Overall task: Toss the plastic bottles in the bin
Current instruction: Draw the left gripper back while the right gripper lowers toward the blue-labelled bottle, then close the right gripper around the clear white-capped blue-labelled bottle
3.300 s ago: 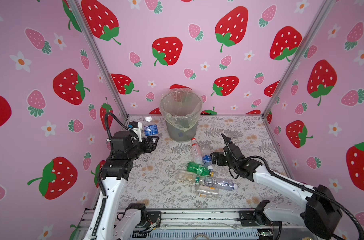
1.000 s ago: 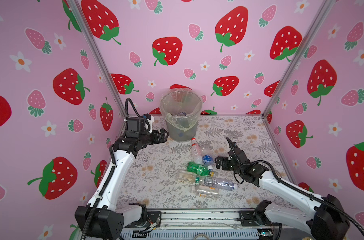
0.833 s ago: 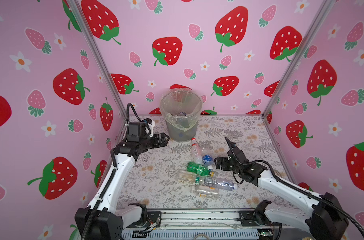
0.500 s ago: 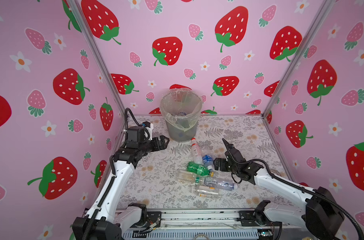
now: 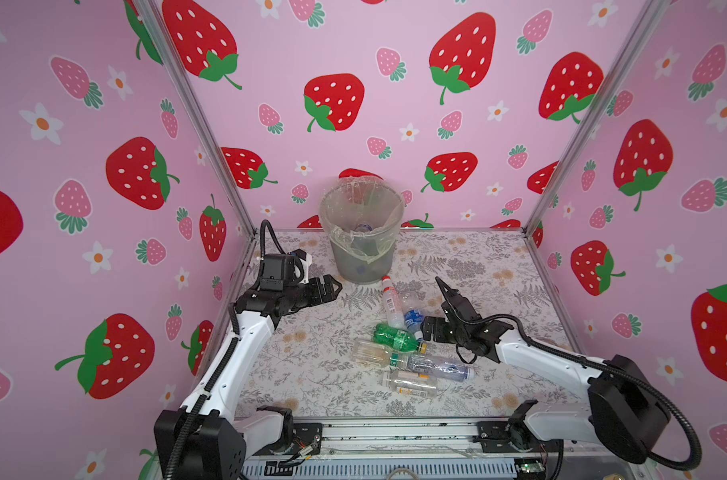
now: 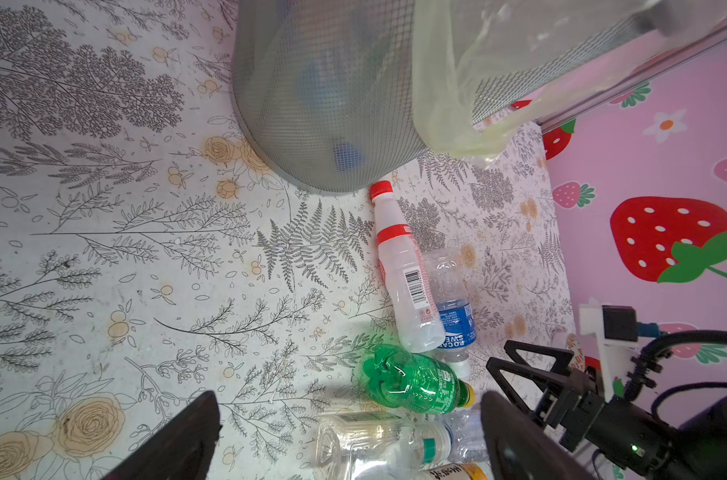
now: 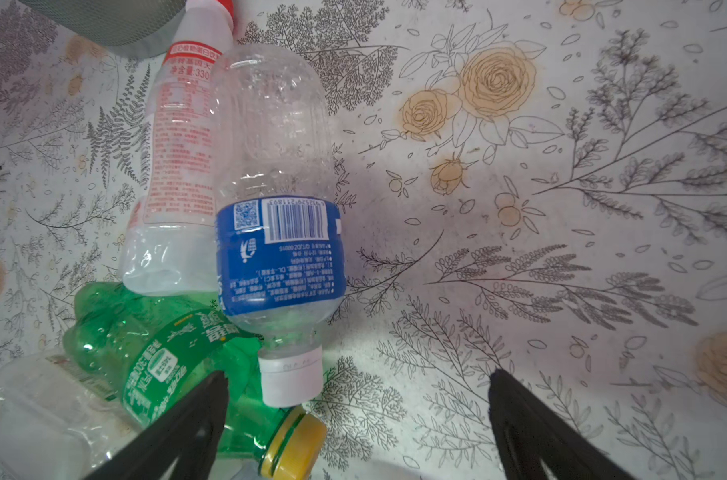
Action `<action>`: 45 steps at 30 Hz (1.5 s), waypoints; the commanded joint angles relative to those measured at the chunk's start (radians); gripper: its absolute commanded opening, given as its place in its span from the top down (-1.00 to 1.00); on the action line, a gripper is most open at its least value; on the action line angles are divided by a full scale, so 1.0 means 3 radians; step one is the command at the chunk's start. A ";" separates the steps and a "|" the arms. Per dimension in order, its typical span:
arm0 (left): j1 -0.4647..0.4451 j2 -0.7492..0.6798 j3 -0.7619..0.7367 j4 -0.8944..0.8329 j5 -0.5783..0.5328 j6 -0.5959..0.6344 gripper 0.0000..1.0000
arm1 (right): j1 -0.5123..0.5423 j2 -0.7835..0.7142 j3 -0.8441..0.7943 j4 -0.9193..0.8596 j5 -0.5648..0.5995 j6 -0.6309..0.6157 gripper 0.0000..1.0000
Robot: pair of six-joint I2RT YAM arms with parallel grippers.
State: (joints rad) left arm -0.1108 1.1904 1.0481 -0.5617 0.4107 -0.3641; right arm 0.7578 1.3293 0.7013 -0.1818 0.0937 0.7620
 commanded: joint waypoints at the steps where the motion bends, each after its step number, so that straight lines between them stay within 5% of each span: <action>1: 0.0015 -0.0020 0.0040 -0.0105 0.0076 0.0006 -0.98 | 0.0029 0.0137 0.0203 0.0060 -0.0031 -0.0007 -0.99; 26: 0.0040 -0.0032 0.0034 -0.0158 0.0022 0.0022 -0.98 | 0.0043 0.1040 0.0821 0.0087 -0.0016 -0.0330 -0.93; 43: 0.0079 -0.0005 0.0029 -0.0154 0.0053 0.0022 -0.98 | 0.0043 0.1445 0.1065 0.0084 -0.0028 -0.0403 -0.57; 45: 0.0078 -0.0005 0.0029 -0.0153 0.0053 0.0017 -0.98 | 0.0040 0.1461 0.1070 0.0087 -0.0028 -0.0398 -0.41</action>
State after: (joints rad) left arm -0.0933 1.1900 1.0481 -0.5968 0.4122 -0.3637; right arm 0.7658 1.7512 0.9981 -0.1497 0.0765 0.6441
